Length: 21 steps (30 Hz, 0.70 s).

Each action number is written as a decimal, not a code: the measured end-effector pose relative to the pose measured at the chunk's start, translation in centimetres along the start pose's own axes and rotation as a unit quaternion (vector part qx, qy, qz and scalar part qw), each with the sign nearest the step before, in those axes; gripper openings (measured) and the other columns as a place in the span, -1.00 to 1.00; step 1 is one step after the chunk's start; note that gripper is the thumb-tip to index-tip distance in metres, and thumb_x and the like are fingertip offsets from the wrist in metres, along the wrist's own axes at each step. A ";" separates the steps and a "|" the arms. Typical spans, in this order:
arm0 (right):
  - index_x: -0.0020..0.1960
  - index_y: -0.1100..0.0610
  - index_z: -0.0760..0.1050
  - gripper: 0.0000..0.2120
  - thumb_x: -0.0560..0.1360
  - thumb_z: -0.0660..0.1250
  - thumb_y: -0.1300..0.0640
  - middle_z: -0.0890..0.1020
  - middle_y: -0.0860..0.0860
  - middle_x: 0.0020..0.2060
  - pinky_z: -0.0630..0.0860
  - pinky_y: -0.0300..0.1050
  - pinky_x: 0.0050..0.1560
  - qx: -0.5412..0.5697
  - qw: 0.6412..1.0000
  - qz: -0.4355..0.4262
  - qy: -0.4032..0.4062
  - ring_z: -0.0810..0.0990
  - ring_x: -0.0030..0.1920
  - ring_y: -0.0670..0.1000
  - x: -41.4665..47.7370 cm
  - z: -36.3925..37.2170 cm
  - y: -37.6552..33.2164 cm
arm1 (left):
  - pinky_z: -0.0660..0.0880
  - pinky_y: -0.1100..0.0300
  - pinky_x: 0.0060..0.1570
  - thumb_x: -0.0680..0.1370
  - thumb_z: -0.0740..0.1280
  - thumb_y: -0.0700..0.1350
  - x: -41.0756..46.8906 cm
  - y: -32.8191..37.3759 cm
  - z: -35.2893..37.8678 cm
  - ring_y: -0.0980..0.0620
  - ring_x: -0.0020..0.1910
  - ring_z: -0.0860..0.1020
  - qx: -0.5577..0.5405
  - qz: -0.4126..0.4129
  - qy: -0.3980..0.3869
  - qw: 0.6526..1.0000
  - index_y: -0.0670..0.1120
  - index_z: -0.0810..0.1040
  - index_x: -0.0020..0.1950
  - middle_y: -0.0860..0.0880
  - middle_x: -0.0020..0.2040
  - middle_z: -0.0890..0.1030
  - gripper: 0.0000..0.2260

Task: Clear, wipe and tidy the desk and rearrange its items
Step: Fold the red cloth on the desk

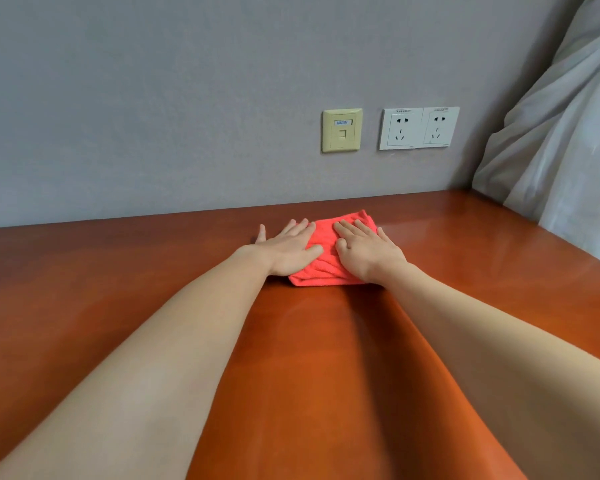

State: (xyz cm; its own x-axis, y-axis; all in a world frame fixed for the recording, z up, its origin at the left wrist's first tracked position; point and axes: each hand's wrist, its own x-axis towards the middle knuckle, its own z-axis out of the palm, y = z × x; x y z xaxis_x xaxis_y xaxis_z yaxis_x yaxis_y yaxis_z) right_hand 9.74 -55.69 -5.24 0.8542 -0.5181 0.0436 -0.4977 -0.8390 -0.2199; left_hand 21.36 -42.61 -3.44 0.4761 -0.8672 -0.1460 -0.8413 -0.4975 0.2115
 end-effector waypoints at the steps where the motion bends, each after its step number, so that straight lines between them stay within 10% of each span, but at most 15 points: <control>1: 0.60 0.01 -0.01 -0.48 0.65 -0.16 0.00 0.01 -0.08 0.59 -0.18 0.07 0.56 0.000 1.000 0.000 0.001 -0.09 0.58 -0.04 0.0 0.0 0.0 | -0.34 -0.23 0.48 0.67 -0.07 0.12 0.0 0.1 0.0 0.11 0.58 -0.23 -0.003 -0.002 0.001 1.000 0.03 -0.15 0.63 0.08 0.62 -0.17 -0.45; 21: 0.60 -0.02 0.01 -0.48 0.65 -0.14 0.00 0.03 -0.11 0.58 -0.18 0.06 0.55 0.006 1.000 -0.006 0.009 -0.09 0.57 -0.09 -18.9 -0.4 0.3 | -0.16 -0.04 0.54 0.69 -0.04 0.09 -16.7 9.4 4.5 0.04 0.57 -0.29 -0.063 -0.008 -0.023 0.998 -0.01 -0.17 0.63 0.03 0.62 -0.24 -0.44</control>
State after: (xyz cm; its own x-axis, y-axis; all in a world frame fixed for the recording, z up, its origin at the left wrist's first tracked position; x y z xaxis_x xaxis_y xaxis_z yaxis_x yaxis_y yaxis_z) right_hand -6.58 -46.23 -5.71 0.8575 -0.5106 0.0639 -0.4849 -0.8434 -0.2315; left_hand 4.37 -32.72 -3.39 0.4753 -0.8584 -0.1932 -0.7933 -0.5130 0.3278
